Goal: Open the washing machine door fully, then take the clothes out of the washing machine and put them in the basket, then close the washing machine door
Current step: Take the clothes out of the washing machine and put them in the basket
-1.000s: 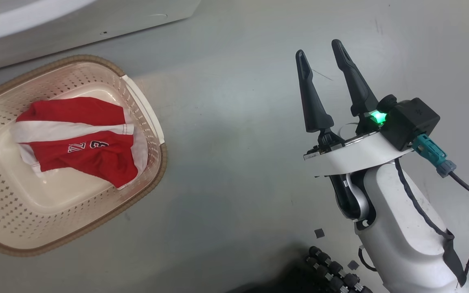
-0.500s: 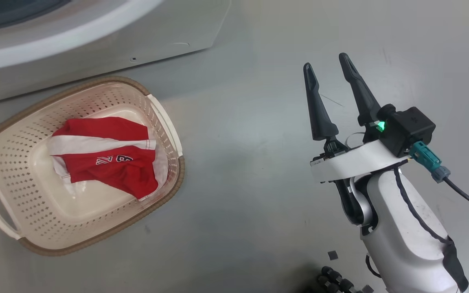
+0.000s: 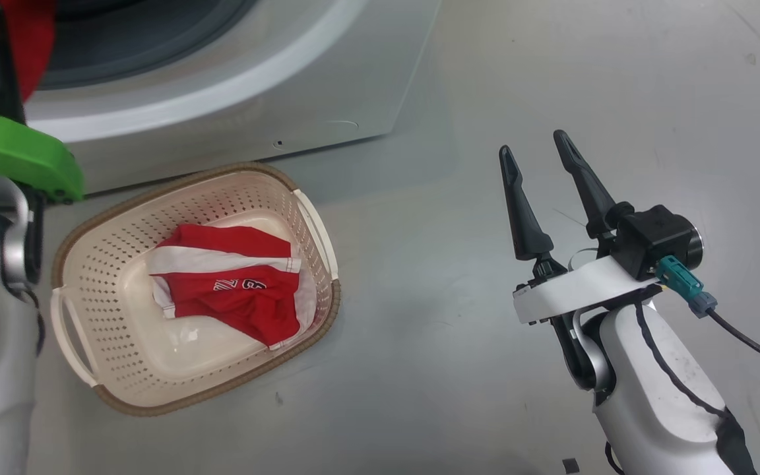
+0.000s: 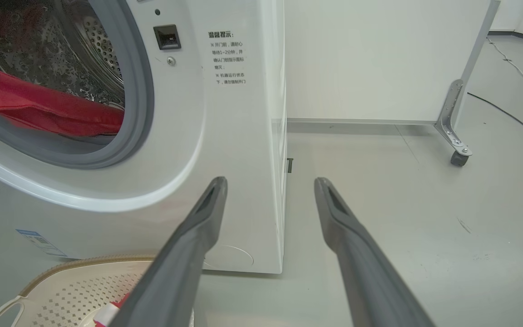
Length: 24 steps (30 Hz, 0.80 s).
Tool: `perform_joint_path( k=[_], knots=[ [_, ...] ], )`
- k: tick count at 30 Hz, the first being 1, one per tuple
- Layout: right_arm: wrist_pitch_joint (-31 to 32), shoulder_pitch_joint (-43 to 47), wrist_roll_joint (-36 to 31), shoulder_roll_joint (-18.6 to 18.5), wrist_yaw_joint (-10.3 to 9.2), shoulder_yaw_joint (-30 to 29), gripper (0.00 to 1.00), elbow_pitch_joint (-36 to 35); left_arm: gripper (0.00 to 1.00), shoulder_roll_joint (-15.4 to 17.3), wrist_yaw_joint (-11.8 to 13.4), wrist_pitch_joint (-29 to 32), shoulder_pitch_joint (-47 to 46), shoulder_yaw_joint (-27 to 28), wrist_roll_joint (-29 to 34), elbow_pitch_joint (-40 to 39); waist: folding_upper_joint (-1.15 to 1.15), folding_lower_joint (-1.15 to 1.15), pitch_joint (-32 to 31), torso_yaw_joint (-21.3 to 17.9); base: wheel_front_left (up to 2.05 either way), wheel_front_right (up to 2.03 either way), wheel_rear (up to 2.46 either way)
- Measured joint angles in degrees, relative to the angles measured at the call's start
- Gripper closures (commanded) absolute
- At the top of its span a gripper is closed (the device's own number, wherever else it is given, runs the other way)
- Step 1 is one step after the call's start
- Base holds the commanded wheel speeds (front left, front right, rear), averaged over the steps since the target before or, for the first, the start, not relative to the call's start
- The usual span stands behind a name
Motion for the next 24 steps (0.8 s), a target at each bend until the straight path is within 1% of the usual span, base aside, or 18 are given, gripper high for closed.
perform_joint_path(
  k=[5, 7, 12, 15, 19, 24],
  knots=[
    [0.0, 1.8, -0.6, 0.0, 0.08, -1.3, 0.0, 0.8, 1.0, -3.0, 0.8, -3.1, 4.6, -1.3, -0.2, -3.0, 0.0, 0.0, -3.0, 1.7, 0.0, 0.0, 0.0],
    [0.0, 2.4, -1.0, 0.0, 0.51, -1.5, 0.0, 1.2, 1.0, -3.5, 1.3, -4.3, 6.4, -1.6, -0.2, -4.1, 0.0, 0.0, -4.1, 2.4, 0.0, 0.0, 0.0],
    [0.0, 4.3, -1.4, 0.0, 0.58, -2.1, 0.0, 1.9, 1.0, -4.7, 2.1, -7.1, 10.0, -1.7, -0.2, -7.5, 0.0, 0.0, -7.0, 3.9, 0.0, 0.0, 0.0],
    [0.0, 5.2, -1.5, 0.0, 1.07, -2.1, 0.0, 2.4, 1.0, -5.7, 2.4, -8.6, 11.6, -1.7, -0.2, -9.6, 0.0, 0.0, -8.8, 4.7, 0.0, 0.0, 0.0],
    [0.0, 6.4, -1.5, 0.0, 1.08, -2.4, 0.0, 2.8, 1.0, -6.0, 2.8, -9.9, 13.5, -1.8, -0.1, -11.8, 0.0, 0.0, -11.2, 5.5, 0.0, 0.0, 0.0],
    [0.0, 8.0, -2.0, 0.0, 1.56, -2.7, 0.0, 3.2, 1.0, -6.1, 2.9, -10.5, 16.4, -2.0, 0.1, -14.7, 0.0, 0.0, -14.1, 6.2, 0.0, 0.0, 0.0]
  ],
)
